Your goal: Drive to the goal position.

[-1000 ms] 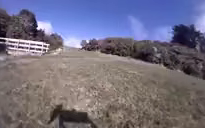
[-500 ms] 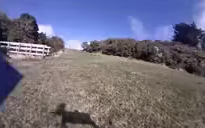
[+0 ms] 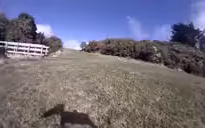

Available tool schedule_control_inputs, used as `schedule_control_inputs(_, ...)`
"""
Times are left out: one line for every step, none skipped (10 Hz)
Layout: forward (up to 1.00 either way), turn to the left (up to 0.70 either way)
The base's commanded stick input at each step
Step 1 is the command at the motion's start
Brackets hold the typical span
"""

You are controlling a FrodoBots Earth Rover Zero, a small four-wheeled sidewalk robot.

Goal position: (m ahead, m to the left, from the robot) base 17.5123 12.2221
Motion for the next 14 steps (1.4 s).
schedule_control_inputs(0.00,-0.70)
schedule_control_inputs(0.00,-0.70)
schedule_control_inputs(0.02,-0.69)
schedule_control_inputs(0.30,-0.55)
schedule_control_inputs(0.58,-0.41)
schedule_control_inputs(0.70,-0.35)
schedule_control_inputs(0.70,-0.35)
schedule_control_inputs(0.70,-0.35)
schedule_control_inputs(0.70,-0.35)
schedule_control_inputs(0.70,-0.35)
schedule_control_inputs(0.70,-0.35)
schedule_control_inputs(0.70,-0.35)
schedule_control_inputs(0.70,-0.35)
schedule_control_inputs(0.70,-0.35)
